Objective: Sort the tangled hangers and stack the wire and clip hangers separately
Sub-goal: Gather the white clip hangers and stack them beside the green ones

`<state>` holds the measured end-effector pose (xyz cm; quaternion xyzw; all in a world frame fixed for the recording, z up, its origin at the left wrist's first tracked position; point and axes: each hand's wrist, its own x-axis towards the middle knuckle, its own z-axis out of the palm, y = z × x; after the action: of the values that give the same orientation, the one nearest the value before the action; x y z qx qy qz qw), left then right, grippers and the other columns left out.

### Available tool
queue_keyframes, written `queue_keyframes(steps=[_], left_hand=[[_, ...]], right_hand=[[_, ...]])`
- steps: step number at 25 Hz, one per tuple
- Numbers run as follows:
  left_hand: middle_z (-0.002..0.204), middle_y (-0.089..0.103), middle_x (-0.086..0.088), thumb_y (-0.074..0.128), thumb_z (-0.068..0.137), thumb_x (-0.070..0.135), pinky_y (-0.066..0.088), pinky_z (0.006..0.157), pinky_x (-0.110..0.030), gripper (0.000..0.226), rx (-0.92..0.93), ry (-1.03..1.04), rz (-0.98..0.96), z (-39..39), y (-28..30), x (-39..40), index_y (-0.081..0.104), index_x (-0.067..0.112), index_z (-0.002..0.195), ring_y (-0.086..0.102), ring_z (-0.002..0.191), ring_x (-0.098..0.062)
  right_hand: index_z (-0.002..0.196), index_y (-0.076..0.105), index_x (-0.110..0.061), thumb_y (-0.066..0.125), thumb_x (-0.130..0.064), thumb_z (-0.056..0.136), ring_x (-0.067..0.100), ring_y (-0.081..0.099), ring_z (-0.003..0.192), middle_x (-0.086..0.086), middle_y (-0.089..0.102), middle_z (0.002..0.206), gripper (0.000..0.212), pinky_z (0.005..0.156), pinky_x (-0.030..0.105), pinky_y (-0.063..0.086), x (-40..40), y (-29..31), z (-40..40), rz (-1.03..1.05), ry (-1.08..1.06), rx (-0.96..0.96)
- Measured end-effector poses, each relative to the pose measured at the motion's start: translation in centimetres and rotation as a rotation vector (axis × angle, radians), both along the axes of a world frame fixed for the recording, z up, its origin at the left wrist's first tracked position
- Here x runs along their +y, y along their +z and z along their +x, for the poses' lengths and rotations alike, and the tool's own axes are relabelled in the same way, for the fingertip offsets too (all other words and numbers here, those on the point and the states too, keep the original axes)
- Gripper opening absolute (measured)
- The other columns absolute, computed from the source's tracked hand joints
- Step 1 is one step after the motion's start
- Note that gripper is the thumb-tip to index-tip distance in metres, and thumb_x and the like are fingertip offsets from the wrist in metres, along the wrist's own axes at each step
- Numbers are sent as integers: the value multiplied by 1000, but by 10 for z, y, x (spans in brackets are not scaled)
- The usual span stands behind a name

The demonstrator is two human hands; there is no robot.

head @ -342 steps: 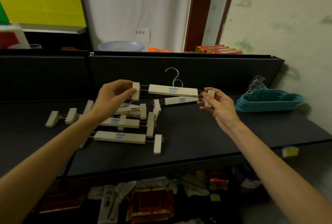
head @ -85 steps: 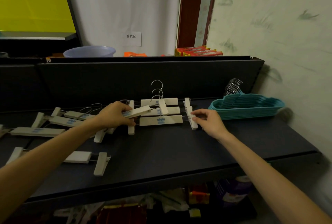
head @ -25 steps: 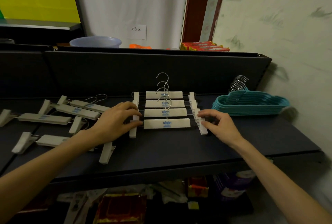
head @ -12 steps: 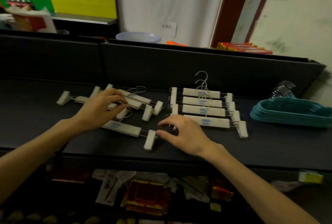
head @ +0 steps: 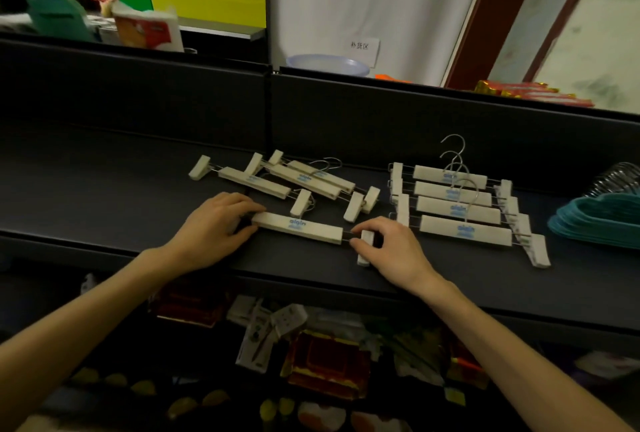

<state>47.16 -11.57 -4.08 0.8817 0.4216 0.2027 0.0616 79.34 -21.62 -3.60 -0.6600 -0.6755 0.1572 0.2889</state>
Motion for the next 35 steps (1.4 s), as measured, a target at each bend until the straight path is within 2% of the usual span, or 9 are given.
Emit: queue_keyframes(steps=[6,10,15,18,21,24,28,31,35], left_hand=[[122,63,15,69,90,36,53,95,-32,36,-172,27,-216,-31,0,5,59,39,124,59,111,-3],[109,67,18,65,93,31,56,90,-31,21,-235,-10,-276,-16,3,11,65,39,112,64,100,1],[101,71,14,59,98,33,57,90,-35,17,-406,-49,-402,9,3,12,71,33,110,66,95,0],[117,63,14,55,99,40,54,95,-40,23,-356,10,-327,26,3,17,65,33,119,61,104,-2],[152,41,8,53,99,43,43,110,-45,37,-135,13,-124,46,12,31,58,35,134,42,135,-14],[160,34,5,45,101,50,39,112,-45,41,24,34,-232,60,19,47,57,35,137,37,142,-18],[139,56,4,37,99,60,48,103,-41,50,-207,-14,-167,77,26,32,66,29,125,54,123,-9],[109,70,10,44,96,56,56,90,-38,43,-416,-266,-316,97,42,4,71,26,109,66,102,-6],[118,68,11,64,91,40,55,92,-31,31,-364,-440,-532,134,55,-10,67,27,119,65,111,-5]], right_hand=[[108,74,-25,73,-29,91,0,61,98,-14,69,104,18,76,12,43,-8,4,-7,-84,-67,183],[99,75,-22,71,-25,92,4,64,90,-6,72,97,8,73,20,47,-10,17,-10,-65,-175,377],[103,72,-7,70,-25,92,8,66,61,12,72,90,21,51,25,47,-12,55,-6,-79,-195,782],[102,73,-5,69,-22,93,11,66,65,11,73,87,20,50,24,49,-9,65,-4,-48,-129,804],[105,73,-9,67,-19,94,16,68,71,11,75,96,16,52,27,51,-8,64,3,11,-82,779],[108,71,-11,65,-21,94,15,68,70,10,74,90,19,55,28,53,-18,54,12,59,-64,764],[110,70,-15,68,-29,87,22,72,84,11,75,92,27,63,29,57,-35,40,35,121,-52,742],[105,73,-17,81,-46,71,22,71,81,13,75,94,46,56,26,55,-50,34,66,159,-108,939],[101,78,-18,88,-44,61,21,72,84,13,75,100,49,55,23,55,-75,26,119,195,-211,1111]])
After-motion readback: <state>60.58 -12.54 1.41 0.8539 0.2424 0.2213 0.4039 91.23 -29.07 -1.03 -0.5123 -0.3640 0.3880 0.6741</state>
